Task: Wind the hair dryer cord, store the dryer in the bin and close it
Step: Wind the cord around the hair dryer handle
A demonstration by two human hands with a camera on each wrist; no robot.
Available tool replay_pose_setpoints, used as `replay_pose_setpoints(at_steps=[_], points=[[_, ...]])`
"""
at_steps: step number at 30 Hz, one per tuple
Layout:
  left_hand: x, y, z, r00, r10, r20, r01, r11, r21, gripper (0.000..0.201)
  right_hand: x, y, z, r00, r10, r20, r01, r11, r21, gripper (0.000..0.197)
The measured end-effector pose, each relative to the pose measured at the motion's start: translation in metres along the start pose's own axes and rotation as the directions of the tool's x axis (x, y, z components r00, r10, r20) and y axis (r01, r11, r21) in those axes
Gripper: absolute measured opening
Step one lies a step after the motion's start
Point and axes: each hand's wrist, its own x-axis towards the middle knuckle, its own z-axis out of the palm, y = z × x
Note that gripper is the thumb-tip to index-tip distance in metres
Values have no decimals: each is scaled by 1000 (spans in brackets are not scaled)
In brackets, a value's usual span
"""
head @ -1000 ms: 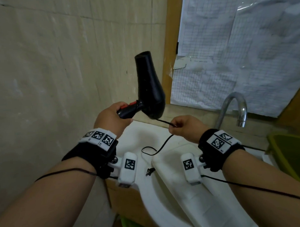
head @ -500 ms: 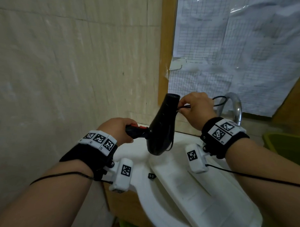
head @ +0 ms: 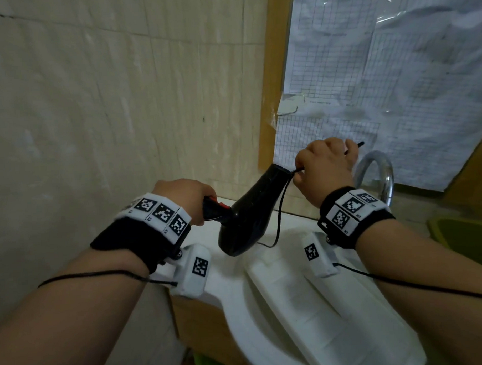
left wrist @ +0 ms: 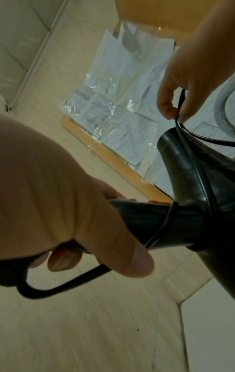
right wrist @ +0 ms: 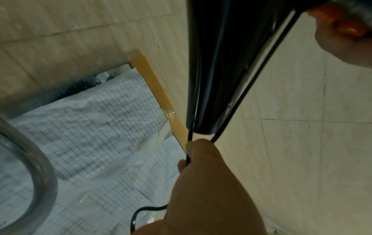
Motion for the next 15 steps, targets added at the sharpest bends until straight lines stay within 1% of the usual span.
replay_pose_setpoints(at_steps=[2,5,6,7,9,10,13,15], points=[[0,-2,-4,1000,13,19,-15,998,66,33,4,2,-4,999,-12,-38,12,1000,-1,17],[-3,-6,-3,994,72,82,-88,972,218,41,14,7,-10,994,-27,-105,28,1000,9,13],[-4,-8,0,992,89,87,-107,967,233,42,17,10,-10,993,-42,-108,44,999,12,14],[-4,-11,3,992,97,76,-111,971,212,40,19,12,-10,994,-51,-99,53,999,9,15],[-6,-17,9,993,105,49,-110,988,109,35,21,18,-5,998,-26,-59,26,1000,-4,18],[-6,-21,11,993,108,46,-110,992,55,35,21,21,-2,1000,3,-31,-3,1000,-12,20],[-8,-30,14,991,125,35,-120,985,-122,47,14,30,12,994,75,76,-74,997,-15,25],[-8,-34,15,990,141,-17,-139,935,-327,53,8,31,23,983,118,138,-119,993,3,27]])
